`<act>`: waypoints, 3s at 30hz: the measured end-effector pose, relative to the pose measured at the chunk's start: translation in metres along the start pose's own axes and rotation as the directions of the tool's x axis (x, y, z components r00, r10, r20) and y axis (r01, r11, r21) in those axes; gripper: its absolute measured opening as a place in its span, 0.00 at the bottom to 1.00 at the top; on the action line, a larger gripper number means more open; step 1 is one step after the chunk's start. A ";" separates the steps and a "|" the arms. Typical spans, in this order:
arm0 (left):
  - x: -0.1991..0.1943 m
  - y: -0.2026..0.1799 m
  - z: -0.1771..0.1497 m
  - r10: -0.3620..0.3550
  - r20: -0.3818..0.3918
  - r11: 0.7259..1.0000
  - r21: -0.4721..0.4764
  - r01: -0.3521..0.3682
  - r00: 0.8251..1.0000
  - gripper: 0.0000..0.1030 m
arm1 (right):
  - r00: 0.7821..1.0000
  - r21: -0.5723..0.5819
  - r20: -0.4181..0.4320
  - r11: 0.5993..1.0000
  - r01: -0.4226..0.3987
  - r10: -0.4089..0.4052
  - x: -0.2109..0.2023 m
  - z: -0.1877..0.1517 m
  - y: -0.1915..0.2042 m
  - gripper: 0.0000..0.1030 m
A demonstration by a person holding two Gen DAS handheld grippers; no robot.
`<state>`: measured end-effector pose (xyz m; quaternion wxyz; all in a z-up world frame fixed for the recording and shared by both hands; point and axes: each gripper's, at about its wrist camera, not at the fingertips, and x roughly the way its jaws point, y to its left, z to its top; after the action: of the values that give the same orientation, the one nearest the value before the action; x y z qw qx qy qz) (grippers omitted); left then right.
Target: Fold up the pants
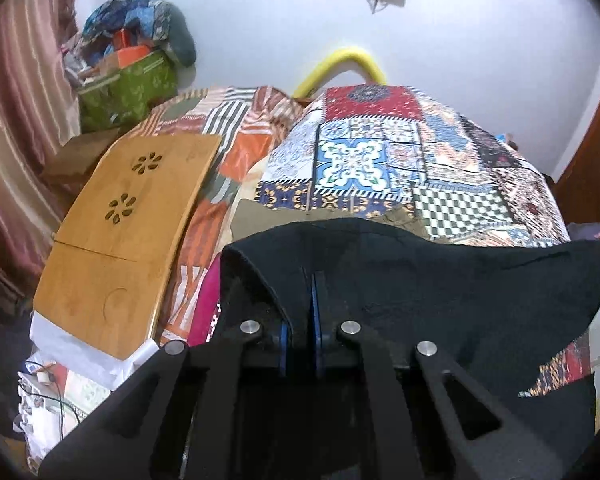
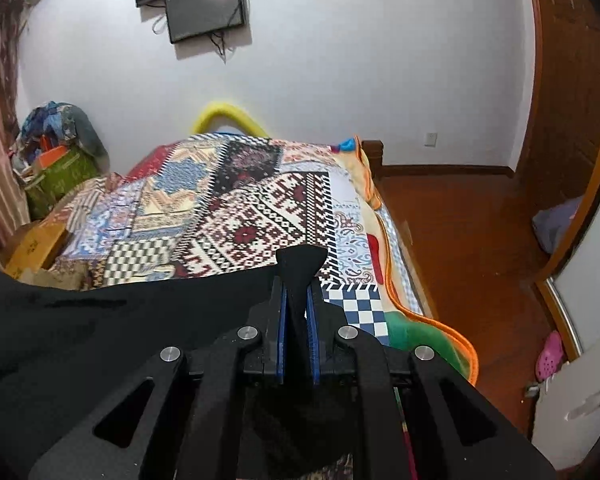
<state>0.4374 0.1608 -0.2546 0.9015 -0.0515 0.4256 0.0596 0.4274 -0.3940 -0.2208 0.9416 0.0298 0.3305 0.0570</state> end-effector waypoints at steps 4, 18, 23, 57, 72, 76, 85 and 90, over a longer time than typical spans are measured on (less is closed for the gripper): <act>-0.025 -0.002 -0.017 -0.025 0.015 1.000 0.019 0.025 1.000 0.09 | 0.999 0.013 0.020 1.000 -0.029 0.028 -0.030 -0.008 0.000 0.08; -0.109 0.029 -0.105 -0.083 0.025 0.996 -0.022 0.083 0.996 0.09 | 0.999 0.055 0.023 0.998 -0.025 0.023 -0.117 -0.061 -0.006 0.08; -0.127 0.035 -0.144 -0.097 0.019 0.995 -0.017 0.098 0.995 0.09 | 1.000 0.062 0.007 0.998 -0.025 0.024 -0.133 -0.085 -0.006 0.08; -0.168 0.049 -0.263 0.014 -0.096 1.000 -0.012 -0.015 0.995 0.26 | 0.963 0.135 -0.266 0.988 0.072 -0.034 -0.163 -0.228 -0.041 0.26; -0.180 -0.035 -0.173 -0.049 0.032 0.994 0.098 0.046 0.998 0.32 | 0.945 0.043 -0.322 0.996 0.076 -0.058 -0.182 -0.223 -0.043 0.38; -0.158 -0.066 -0.155 -0.099 0.015 0.987 0.129 0.097 0.995 0.35 | 0.927 -0.011 -0.351 0.990 0.139 -0.134 -0.185 -0.229 -0.049 0.39; -0.097 -0.134 -0.131 -0.150 -0.068 0.965 0.205 0.161 0.986 0.35 | 0.951 0.074 -0.288 0.988 0.137 -0.111 -0.178 -0.195 -0.071 0.40; -0.076 -0.174 -0.121 -0.171 -0.096 0.947 0.260 0.191 0.981 0.35 | 0.967 0.061 -0.253 0.997 0.052 -0.035 -0.144 -0.172 -0.055 0.40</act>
<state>0.3240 -0.0329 -0.2652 0.8859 0.0300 0.4553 -0.0834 0.2129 -0.4638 -0.2704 0.8916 0.0466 0.4495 0.0283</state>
